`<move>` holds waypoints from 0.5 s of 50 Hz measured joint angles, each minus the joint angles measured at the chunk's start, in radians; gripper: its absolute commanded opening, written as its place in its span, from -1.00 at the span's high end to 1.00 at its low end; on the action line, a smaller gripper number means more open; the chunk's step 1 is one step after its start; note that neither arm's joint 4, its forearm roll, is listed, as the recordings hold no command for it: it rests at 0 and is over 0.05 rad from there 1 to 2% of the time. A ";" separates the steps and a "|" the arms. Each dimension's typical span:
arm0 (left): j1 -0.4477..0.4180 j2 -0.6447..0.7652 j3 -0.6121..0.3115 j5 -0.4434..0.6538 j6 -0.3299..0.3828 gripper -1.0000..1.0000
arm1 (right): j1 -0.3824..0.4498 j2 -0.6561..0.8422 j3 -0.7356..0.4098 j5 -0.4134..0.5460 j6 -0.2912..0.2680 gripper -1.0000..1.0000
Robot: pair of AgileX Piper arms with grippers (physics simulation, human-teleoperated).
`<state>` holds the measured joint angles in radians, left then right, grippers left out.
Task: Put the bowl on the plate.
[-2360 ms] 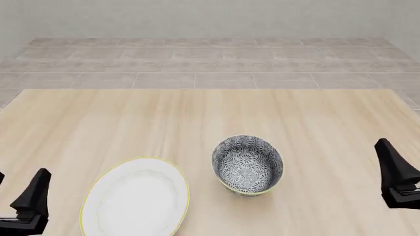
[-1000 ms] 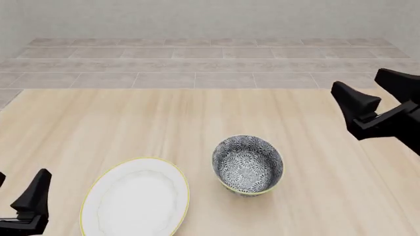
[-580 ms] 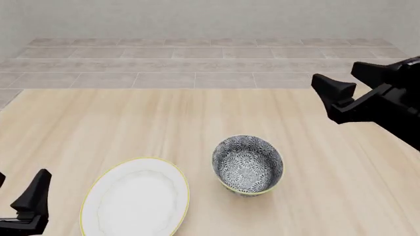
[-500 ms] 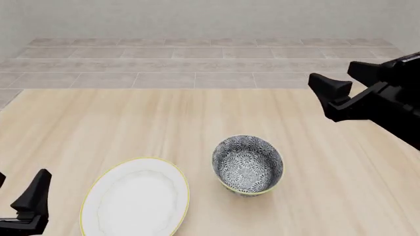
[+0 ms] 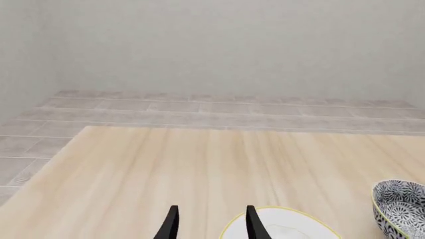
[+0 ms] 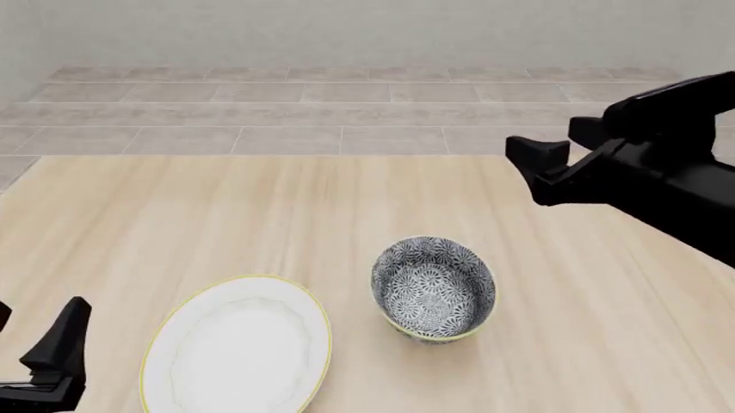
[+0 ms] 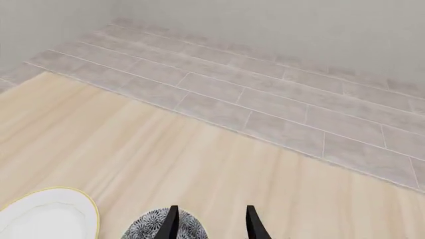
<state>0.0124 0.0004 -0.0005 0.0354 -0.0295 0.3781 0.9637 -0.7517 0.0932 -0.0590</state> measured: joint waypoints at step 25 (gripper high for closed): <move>-0.001 0.000 0.000 0.004 -0.006 -1.00 | 0.019 0.096 -0.029 0.025 0.001 -1.00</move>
<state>0.0111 0.0004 -0.0003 0.0398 -0.0355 0.3968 1.0599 -0.7804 0.1179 -0.0584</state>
